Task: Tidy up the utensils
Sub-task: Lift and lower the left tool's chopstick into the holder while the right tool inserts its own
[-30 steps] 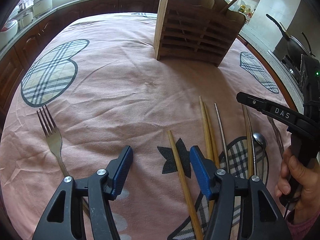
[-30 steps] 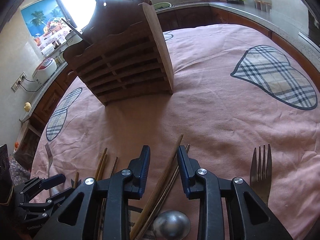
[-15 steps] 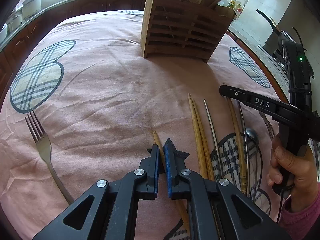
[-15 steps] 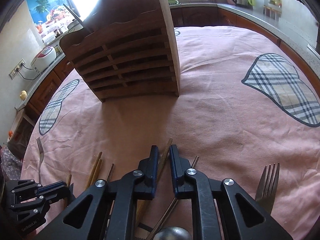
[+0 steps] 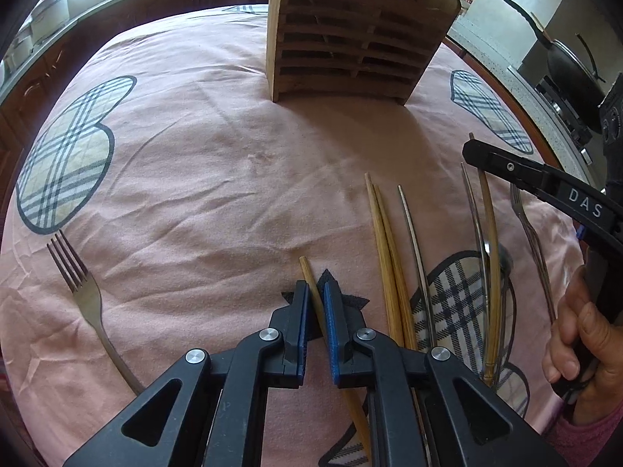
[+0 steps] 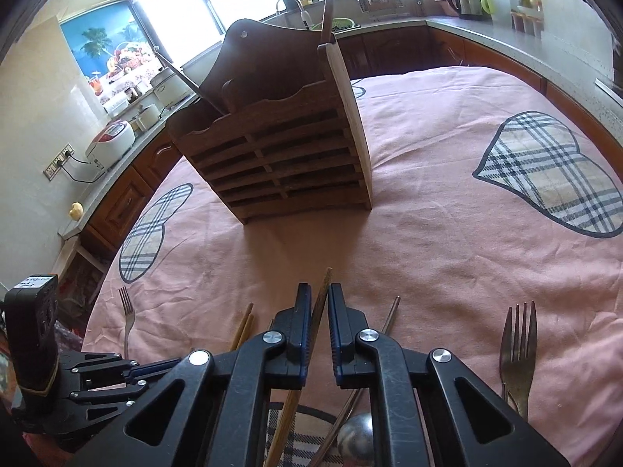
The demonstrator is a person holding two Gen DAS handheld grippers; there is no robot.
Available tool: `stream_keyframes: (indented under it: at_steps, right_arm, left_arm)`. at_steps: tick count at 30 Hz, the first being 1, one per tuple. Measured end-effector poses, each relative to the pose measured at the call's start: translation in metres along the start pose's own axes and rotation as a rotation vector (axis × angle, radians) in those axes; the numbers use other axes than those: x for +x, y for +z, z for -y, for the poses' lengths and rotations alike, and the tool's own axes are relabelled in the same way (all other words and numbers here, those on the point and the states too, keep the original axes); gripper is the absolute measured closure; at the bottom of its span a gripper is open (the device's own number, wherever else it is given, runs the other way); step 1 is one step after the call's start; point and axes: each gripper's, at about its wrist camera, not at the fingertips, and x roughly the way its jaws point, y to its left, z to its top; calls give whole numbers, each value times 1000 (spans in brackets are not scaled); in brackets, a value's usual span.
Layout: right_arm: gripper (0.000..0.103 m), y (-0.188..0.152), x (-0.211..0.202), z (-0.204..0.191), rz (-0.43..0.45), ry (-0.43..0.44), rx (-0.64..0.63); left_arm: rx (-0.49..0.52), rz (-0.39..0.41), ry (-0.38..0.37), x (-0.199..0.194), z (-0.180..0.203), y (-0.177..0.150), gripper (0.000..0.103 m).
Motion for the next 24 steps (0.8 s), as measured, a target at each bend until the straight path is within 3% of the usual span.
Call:
stream_keyframes:
  at_steps: [6,9,24]
  right_arm:
    - [94,-7,-9,2,10,16,24]
    - [94,-8,-16,0,22,27,24]
    - [97,9,-88,-32,187,84,-46]
  left_arm:
    - [26,21,25,3,8,3,97]
    - [-2,54,0,-7,5,0,99]
    - [-16,368,-107,-150,-9,-32,100]
